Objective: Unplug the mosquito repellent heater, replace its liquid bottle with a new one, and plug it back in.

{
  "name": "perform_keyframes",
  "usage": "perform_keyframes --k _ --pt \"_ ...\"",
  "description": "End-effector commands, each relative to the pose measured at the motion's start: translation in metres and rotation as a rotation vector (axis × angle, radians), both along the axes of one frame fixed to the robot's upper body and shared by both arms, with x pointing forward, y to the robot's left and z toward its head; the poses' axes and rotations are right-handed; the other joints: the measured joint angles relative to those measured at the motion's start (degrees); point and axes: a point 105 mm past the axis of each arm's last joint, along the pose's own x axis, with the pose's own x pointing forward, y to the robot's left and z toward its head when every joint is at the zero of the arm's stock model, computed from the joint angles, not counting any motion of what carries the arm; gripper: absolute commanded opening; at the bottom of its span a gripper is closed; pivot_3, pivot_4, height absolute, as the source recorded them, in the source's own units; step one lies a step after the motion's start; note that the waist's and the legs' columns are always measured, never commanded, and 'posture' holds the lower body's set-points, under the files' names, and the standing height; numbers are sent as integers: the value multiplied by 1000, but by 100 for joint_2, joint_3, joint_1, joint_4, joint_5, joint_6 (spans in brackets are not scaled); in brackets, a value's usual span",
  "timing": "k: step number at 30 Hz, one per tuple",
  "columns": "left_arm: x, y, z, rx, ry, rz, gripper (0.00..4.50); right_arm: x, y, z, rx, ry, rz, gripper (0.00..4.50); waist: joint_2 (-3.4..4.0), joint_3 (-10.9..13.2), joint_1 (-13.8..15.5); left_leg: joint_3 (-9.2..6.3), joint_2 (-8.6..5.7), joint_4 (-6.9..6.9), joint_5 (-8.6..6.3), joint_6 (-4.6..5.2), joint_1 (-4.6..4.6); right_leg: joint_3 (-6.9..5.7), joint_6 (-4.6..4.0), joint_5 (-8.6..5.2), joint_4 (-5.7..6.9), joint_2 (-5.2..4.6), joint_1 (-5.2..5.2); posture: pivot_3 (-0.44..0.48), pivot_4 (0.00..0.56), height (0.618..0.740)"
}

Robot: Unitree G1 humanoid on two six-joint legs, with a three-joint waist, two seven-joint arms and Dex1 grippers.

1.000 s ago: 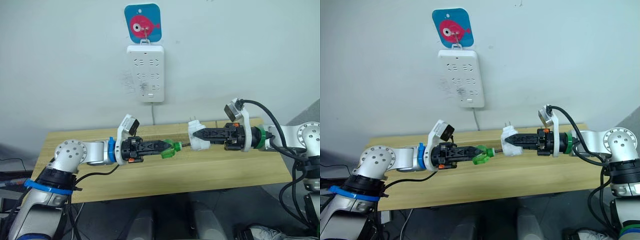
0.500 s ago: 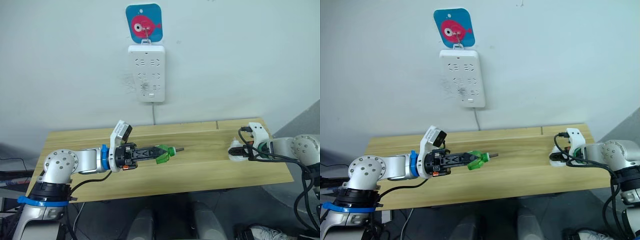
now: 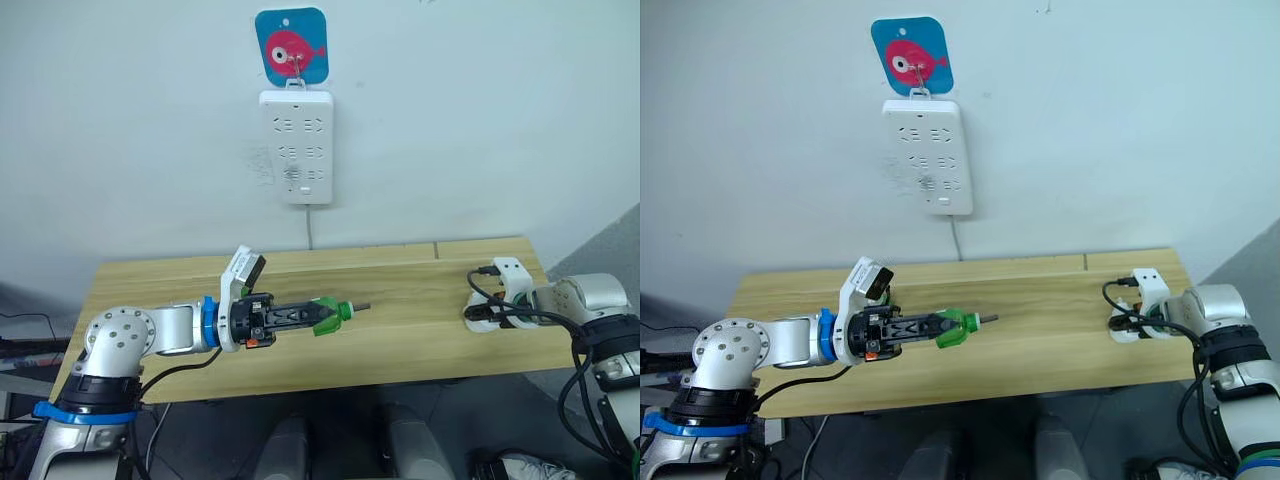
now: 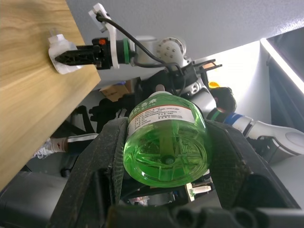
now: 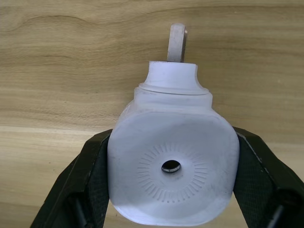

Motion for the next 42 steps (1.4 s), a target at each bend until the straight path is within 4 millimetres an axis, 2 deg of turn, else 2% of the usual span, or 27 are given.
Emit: perform_keyframes --k 1,2,3,8,12,15,16,20,22,25,29,31,33,38,42 --pt "-2 -2 4 -7 -40 -10 2250 5 2 6 -8 -35 54 3985 0 0 8 -1 0 0 0 0 0 0 0 0 0 0 0 -54 238 740" --pt "-2 -2 4 -9 -41 -11 2250 5 1 6 -9 -34 57 4311 0 0 12 -1 0 0 0 0 0 0 0 0 0 0 0 -54 238 740" --pt "-2 -3 4 -11 -43 -13 2250 5 1 6 -8 -35 57 4456 0 0 13 -1 0 0 0 0 0 -1 0 0 0 0 0 -58 237 740" --pt "0 -2 3 -13 -47 -9 2250 8 -3 22 -25 -89 92 4456 0 0 12 0 0 0 0 -1 0 0 -1 0 -1 -2 0 -72 233 740" --pt "5 2 2 -20 -71 29 2250 3 -4 52 -36 -161 154 4456 4 2 12 -2 0 0 0 -1 -1 0 0 0 -1 -3 0 -79 233 740" --pt "9 1 2 11 -167 63 2250 3 4 77 23 -235 142 4456 4 2 14 -3 0 -1 0 -1 -1 0 0 0 -6 -4 1 -95 233 740" --pt "11 -2 1 41 -250 76 2250 4 12 85 88 -261 128 4456 4 2 8 -3 1 0 0 -1 -1 1 0 0 -5 -4 1 -97 232 740" --pt "24 -19 8 126 -657 163 2250 -4 65 123 498 -348 184 4456 4 2 8 3 9 -5 2 -5 4 9 -5 3 -9 -5 3 -113 233 740" --pt "38 -25 16 145 -801 270 2250 -17 83 128 738 -313 185 4456 4 2 25 -2 10 -5 3 -6 1 6 -10 6 -11 -5 4 -113 233 740" --pt "52 -28 24 195 -988 385 2250 -38 108 134 950 -294 274 4456 3 2 110 -12 5 -4 0 0 -7 1 -11 7 -13 -12 5 -109 236 740" --pt "63 -29 32 205 -1085 506 2250 -50 138 147 1084 -292 295 4456 3 2 92 -1 2 -5 -4 6 -7 6 -11 7 -13 -17 2 -107 236 740" --pt "58 -37 33 192 -1119 491 2250 -50 156 156 1148 -286 239 4456 0 4 44 -1 4 0 -8 14 -6 3 -11 7 -12 -17 5 -104 235 740" --pt "55 -41 35 178 -1124 489 2250 -50 170 159 1134 -289 236 4456 1 4 -5 1 5 -1 -8 22 -6 4 -10 7 -9 -15 5 -103 234 740" --pt "44 -50 39 151 -1152 450 2250 -44 186 163 1160 -309 138 4456 1 3 -62 -5 10 -3 -7 26 -2 0 -9 7 -1 -1 5 -97 235 740" --pt "37 -57 41 128 -1141 427 2250 -37 190 168 1185 -316 81 4456 1 3 -73 -11 5 -3 -6 25 -5 -4 -9 7 -5 -3 6 -100 234 740"
